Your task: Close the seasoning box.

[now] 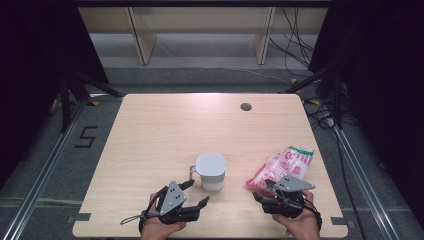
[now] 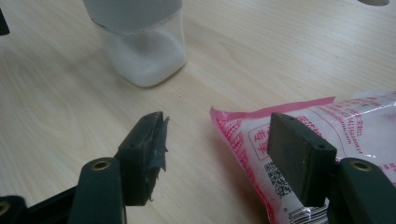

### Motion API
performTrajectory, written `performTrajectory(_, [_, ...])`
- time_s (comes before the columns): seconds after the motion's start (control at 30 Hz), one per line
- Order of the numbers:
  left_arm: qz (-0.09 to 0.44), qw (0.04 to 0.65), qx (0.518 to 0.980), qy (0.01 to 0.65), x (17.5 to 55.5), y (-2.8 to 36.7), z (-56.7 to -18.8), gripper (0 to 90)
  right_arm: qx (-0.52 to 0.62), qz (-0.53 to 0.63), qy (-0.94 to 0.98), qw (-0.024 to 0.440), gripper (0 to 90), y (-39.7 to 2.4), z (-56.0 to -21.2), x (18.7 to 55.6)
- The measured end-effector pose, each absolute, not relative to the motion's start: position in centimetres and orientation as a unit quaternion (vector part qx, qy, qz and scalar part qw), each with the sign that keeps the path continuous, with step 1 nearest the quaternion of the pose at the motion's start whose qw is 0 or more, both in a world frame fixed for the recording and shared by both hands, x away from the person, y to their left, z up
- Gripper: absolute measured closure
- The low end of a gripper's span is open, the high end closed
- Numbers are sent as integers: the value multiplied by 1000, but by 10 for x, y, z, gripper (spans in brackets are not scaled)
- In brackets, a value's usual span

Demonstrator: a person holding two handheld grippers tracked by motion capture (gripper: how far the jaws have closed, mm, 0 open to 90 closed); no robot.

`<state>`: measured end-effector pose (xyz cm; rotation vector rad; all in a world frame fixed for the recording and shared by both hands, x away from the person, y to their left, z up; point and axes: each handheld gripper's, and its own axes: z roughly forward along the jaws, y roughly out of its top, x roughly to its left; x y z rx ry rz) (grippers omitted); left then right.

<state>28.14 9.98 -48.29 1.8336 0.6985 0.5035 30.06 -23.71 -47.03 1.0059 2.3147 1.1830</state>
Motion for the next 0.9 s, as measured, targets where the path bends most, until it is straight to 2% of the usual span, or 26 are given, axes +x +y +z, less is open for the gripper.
performTrajectory(0.17, [216, 518, 775, 292, 280, 98, -486, 290, 363, 412, 816, 181, 375, -237, -469, 297])
performTrajectory(0.23, [211, 526, 770, 294, 278, 97, -486, 290, 366, 417, 817, 159, 374, -237, -469, 296])
performTrajectory(0.27, [213, 520, 774, 292, 278, 98, -485, 288, 362, 413, 817, 177, 374, -238, -469, 294])
performTrajectory(0.9, [222, 516, 774, 293, 279, 103, -484, 278, 375, 404, 819, 157, 364, -244, -475, 283])
